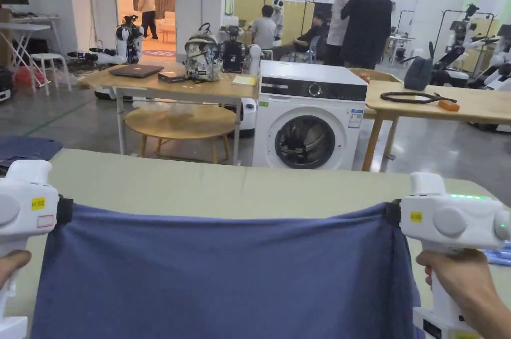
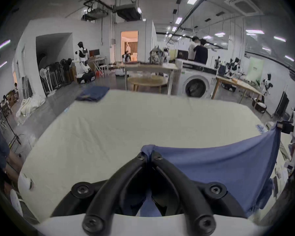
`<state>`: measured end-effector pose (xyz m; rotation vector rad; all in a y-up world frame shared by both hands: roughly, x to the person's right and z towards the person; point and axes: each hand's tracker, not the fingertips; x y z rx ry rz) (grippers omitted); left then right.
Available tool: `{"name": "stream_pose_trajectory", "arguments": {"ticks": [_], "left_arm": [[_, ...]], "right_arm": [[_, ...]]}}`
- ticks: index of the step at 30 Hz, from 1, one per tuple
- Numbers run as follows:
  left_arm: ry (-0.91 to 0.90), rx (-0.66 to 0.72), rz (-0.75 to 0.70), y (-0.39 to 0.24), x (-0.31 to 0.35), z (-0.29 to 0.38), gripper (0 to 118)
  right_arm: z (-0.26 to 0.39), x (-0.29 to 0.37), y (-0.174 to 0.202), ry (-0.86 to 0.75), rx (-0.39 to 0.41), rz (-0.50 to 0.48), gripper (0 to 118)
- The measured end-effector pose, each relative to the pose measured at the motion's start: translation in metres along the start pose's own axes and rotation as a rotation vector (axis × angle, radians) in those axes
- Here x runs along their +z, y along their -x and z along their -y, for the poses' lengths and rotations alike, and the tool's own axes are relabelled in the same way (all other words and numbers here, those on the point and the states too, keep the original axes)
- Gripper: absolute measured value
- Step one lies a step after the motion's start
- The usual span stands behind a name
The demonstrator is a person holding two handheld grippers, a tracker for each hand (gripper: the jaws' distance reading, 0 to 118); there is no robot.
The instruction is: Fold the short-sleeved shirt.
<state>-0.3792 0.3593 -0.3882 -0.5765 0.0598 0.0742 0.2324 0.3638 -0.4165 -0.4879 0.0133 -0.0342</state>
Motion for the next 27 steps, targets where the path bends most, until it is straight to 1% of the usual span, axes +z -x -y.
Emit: {"name": "stream_pose_trajectory", "arguments": {"ticks": [5, 8, 13, 20, 27], "left_arm": [[-0.098, -0.012, 0.006, -0.014, 0.051, -0.042, 0], [-0.146, -0.025, 0.003, -0.024, 0.073, -0.069, 0], [-0.214, -0.034, 0.0, -0.033, 0.094, -0.108, 0], [-0.259, -0.053, -0.02, -0.044, 0.095, -0.147, 0], [-0.295, -0.06, -0.053, -0.048, 0.069, -0.199, 0]], "right_arm": [[-0.036, 0.059, -0.006, -0.134, 0.014, 0.028, 4], [-0.054, 0.096, -0.004, -0.185, 0.004, 0.046, 4], [-0.082, 0.12, -0.006, -0.26, 0.01, 0.078, 4], [-0.124, 0.129, -0.001, -0.322, 0.014, 0.123, 4], [-0.186, 0.102, -0.003, -0.364, 0.016, 0.165, 4]]}}
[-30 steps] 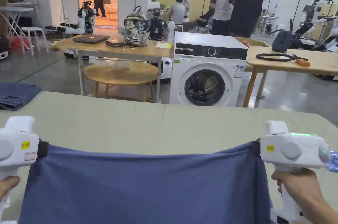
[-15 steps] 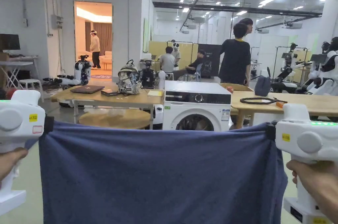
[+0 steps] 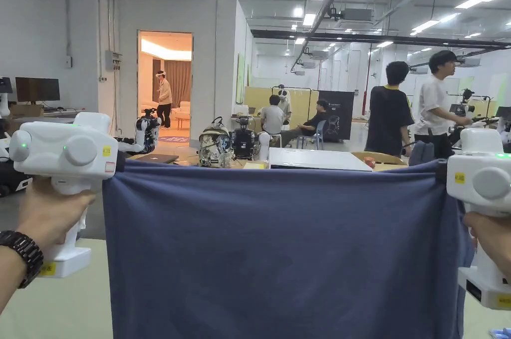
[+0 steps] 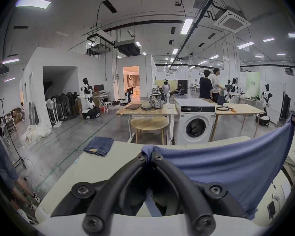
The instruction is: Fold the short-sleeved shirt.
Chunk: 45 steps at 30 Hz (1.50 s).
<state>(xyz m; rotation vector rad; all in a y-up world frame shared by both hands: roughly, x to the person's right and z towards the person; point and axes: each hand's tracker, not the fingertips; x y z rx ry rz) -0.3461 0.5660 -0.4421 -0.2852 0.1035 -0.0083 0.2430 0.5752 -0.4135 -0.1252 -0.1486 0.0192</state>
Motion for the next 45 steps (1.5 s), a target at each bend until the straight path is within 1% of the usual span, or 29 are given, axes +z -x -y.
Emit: {"name": "stream_pose_trajectory", "arguments": {"ticks": [4, 9, 15, 16, 19, 23, 26, 32, 33, 36, 40, 45], "left_arm": [[-0.029, 0.005, -0.005, -0.001, -0.025, -0.034, 0], [-0.054, -0.012, -0.025, -0.005, -0.02, -0.058, 0], [-0.076, -0.027, -0.049, -0.001, -0.036, -0.074, 0], [-0.077, -0.027, -0.053, 0.0, -0.036, -0.074, 0], [-0.078, -0.027, -0.062, -0.001, -0.025, -0.063, 0], [-0.056, -0.028, -0.064, 0.0, -0.029, -0.043, 0], [-0.029, -0.04, -0.062, 0.002, -0.02, -0.01, 0], [0.036, -0.016, -0.035, 0.014, -0.01, 0.055, 0], [0.042, -0.012, -0.033, 0.015, -0.005, 0.066, 0], [0.049, 0.002, -0.013, 0.022, 0.019, 0.095, 0], [0.04, 0.019, 0.008, 0.026, 0.066, 0.126, 0], [0.055, -0.008, 0.027, 0.026, 0.108, 0.168, 0]], "right_arm": [[-0.029, -0.022, 0.005, -0.033, 0.015, 0.017, 4], [-0.056, -0.045, 0.012, -0.063, 0.027, 0.023, 4], [-0.066, -0.059, 0.02, -0.096, 0.033, 0.017, 4], [-0.063, -0.049, 0.024, -0.101, 0.036, 0.014, 4], [-0.053, -0.047, 0.027, -0.102, 0.045, 0.007, 4], [-0.026, -0.049, 0.026, -0.078, 0.062, 0.0, 4], [0.004, -0.042, 0.024, -0.041, 0.061, -0.011, 4], [0.067, -0.003, 0.022, 0.017, 0.111, -0.029, 4], [0.076, 0.005, 0.02, 0.016, 0.107, -0.035, 4], [0.096, 0.041, 0.016, 0.021, 0.115, -0.038, 4], [0.12, 0.083, 0.006, 0.038, 0.115, -0.05, 4], [0.156, 0.135, -0.003, 0.068, 0.139, -0.057, 4]]}}
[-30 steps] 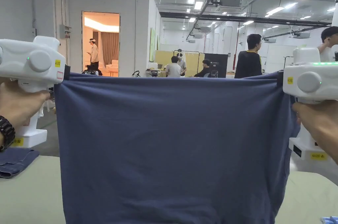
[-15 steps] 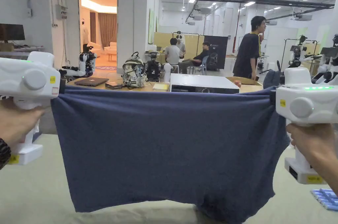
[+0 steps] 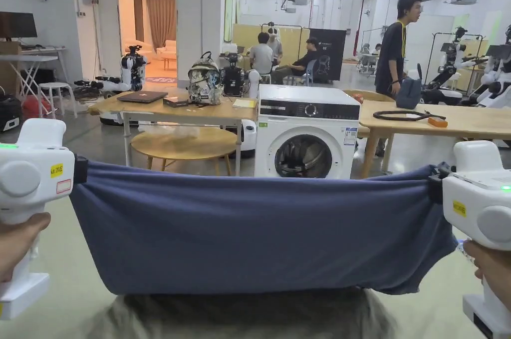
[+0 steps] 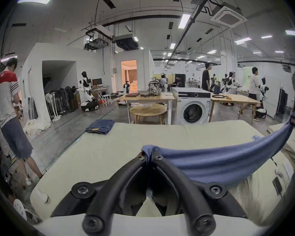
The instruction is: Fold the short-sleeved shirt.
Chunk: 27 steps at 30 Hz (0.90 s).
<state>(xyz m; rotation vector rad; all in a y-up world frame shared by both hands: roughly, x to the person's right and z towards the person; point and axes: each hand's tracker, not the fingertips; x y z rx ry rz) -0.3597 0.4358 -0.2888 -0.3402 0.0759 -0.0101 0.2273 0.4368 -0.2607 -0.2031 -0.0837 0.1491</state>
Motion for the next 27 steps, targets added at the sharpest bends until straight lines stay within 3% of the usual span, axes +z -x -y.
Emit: {"name": "stream_pose_trajectory", "arguments": {"ticks": [5, 14, 20, 27], "left_arm": [[0.044, 0.005, 0.032, 0.002, 0.036, 0.058, 0], [0.267, 0.055, 0.06, 0.004, 0.069, 0.179, 0], [0.411, 0.079, 0.069, 0.01, 0.083, 0.249, 0], [0.627, 0.043, 0.076, 0.012, 0.072, 0.305, 0]], "right_arm": [[0.047, 0.042, 0.003, 0.072, -0.004, -0.02, 4], [0.153, 0.095, 0.011, 0.302, -0.04, -0.059, 4], [0.211, 0.125, 0.014, 0.485, -0.021, -0.065, 4], [0.276, 0.115, 0.014, 0.707, 0.012, -0.104, 4]]}}
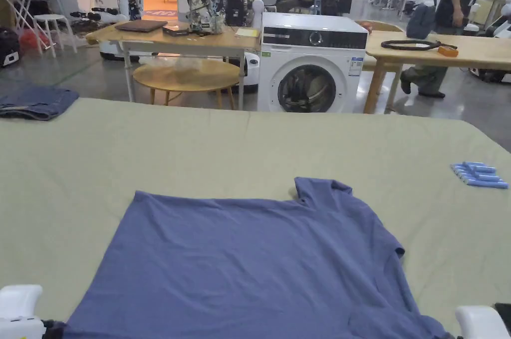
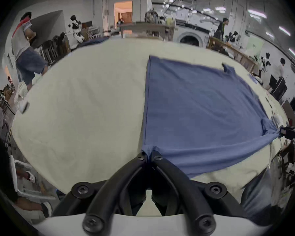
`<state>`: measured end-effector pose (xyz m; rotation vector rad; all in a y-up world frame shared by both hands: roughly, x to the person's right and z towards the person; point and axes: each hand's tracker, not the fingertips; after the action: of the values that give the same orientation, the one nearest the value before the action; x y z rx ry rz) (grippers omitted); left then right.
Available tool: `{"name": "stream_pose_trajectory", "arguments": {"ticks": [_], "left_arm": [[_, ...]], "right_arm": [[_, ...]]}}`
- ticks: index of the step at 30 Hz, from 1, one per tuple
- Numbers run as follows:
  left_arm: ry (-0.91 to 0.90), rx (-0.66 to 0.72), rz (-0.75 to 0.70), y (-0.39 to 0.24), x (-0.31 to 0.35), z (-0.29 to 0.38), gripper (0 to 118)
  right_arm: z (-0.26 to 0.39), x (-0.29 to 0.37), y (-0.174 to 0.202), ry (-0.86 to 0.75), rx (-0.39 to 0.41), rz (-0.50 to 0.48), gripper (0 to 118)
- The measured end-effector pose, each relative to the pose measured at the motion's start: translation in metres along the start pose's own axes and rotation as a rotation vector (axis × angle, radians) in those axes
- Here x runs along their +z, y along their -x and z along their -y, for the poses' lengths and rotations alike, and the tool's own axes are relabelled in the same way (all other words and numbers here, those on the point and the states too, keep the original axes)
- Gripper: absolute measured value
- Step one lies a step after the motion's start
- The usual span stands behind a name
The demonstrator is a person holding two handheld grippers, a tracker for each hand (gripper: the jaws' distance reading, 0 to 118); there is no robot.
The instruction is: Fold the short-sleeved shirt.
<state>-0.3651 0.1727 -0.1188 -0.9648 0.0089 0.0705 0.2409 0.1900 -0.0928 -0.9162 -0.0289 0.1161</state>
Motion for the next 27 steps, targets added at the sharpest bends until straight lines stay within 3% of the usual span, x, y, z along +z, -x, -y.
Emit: {"name": "stream_pose_trajectory", "arguments": {"ticks": [3, 7, 9, 11, 12, 13, 16, 20, 27], "left_arm": [[0.074, -0.01, -0.005, -0.001, -0.012, 0.01, 0], [0.089, -0.013, -0.008, 0.0, -0.026, 0.021, 0], [0.101, -0.014, -0.015, -0.003, -0.024, 0.015, 0], [0.116, -0.025, -0.021, -0.005, -0.021, 0.009, 0], [0.118, -0.023, -0.021, -0.006, -0.018, 0.005, 5], [0.116, -0.016, -0.018, -0.004, -0.016, 0.003, 10], [0.024, 0.008, 0.005, -0.008, 0.0, -0.011, 26], [-0.119, -0.006, 0.052, -0.022, 0.008, -0.037, 26], [-0.418, -0.014, 0.049, -0.07, 0.023, -0.066, 26]], "right_arm": [[0.008, -0.022, 0.001, 0.083, 0.035, -0.012, 4], [0.012, -0.04, -0.001, 0.127, 0.019, -0.021, 6], [0.01, -0.043, -0.003, 0.13, 0.019, -0.018, 12], [0.005, -0.038, -0.003, 0.131, 0.014, -0.01, 35], [0.002, -0.033, -0.005, 0.128, 0.012, 0.002, 60], [-0.001, -0.027, -0.006, 0.122, 0.011, 0.018, 71], [-0.018, -0.005, -0.011, 0.063, -0.008, 0.029, 73], [-0.044, 0.016, -0.007, -0.041, -0.035, 0.027, 73], [-0.07, 0.011, 0.034, -0.413, -0.129, 0.002, 73]]}}
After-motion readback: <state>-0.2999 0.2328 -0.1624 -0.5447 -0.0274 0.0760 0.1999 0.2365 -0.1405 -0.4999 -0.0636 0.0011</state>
